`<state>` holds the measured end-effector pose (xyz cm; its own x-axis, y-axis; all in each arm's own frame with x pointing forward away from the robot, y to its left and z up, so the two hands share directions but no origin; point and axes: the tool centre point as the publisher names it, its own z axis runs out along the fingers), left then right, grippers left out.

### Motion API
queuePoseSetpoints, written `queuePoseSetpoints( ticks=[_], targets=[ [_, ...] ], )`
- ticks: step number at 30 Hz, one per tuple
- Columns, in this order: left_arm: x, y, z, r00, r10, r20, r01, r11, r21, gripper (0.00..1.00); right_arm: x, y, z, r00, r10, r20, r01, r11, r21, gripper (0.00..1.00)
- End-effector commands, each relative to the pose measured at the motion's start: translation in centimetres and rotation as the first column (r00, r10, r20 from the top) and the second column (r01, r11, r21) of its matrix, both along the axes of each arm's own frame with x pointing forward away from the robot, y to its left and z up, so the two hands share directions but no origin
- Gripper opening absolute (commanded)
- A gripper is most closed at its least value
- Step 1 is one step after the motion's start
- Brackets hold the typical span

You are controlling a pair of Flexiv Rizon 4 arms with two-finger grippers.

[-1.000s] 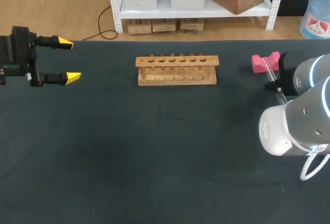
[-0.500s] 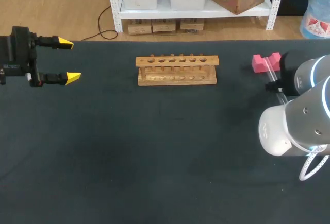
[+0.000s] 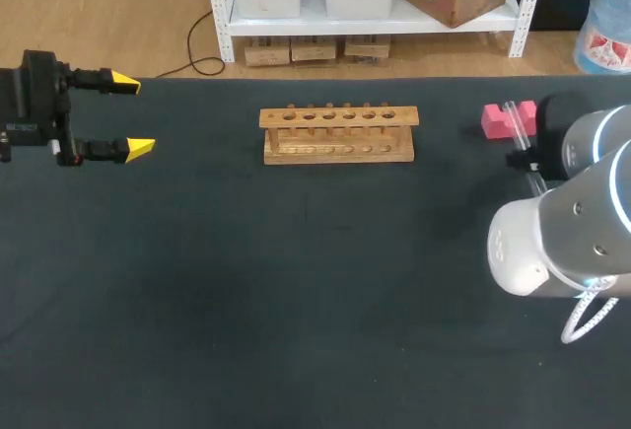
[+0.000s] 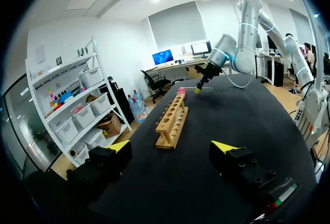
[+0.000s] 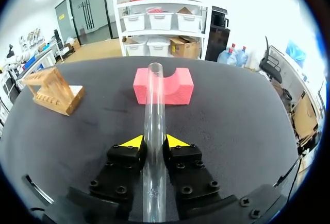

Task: Grasp the test tube, adjust it, and insert it.

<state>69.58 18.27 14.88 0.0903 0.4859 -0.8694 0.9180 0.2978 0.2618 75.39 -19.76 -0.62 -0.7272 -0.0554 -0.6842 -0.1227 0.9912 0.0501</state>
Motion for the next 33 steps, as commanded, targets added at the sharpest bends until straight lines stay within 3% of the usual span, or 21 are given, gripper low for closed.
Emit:
queuePoseSetpoints(
  ticks=[1, 9, 14, 25, 33],
  targets=[
    [0.0, 0.1, -0.1, 1.000, 0.001, 0.006, -0.001, 1.000, -0.004, 1.00, -0.7, 0.1, 1.1, 1.000, -0.008, 0.015, 0.007, 1.000, 0.005, 0.00],
    [0.0, 0.1, -0.1, 1.000, 0.001, 0.006, -0.001, 1.000, -0.004, 1.00, -1.3, 1.1, 3.8, 0.996, -0.075, 0.057, 0.072, 0.996, 0.049, 0.00],
    [0.0, 0.1, -0.1, 1.000, 0.001, 0.006, -0.001, 1.000, -0.004, 1.00, -1.7, 3.5, 5.4, 0.993, -0.094, 0.075, 0.089, 0.993, 0.073, 0.00],
    [0.0, 0.1, -0.1, 1.000, 0.001, 0.006, -0.001, 1.000, -0.004, 1.00, -2.9, 8.3, 7.3, 0.991, -0.069, 0.111, 0.059, 0.994, 0.090, 0.00],
    [0.0, 0.1, -0.1, 1.000, 0.001, 0.006, -0.001, 1.000, -0.004, 1.00, -5.2, 11.0, 8.5, 0.989, -0.036, 0.146, 0.021, 0.994, 0.103, 0.00]
  ],
)
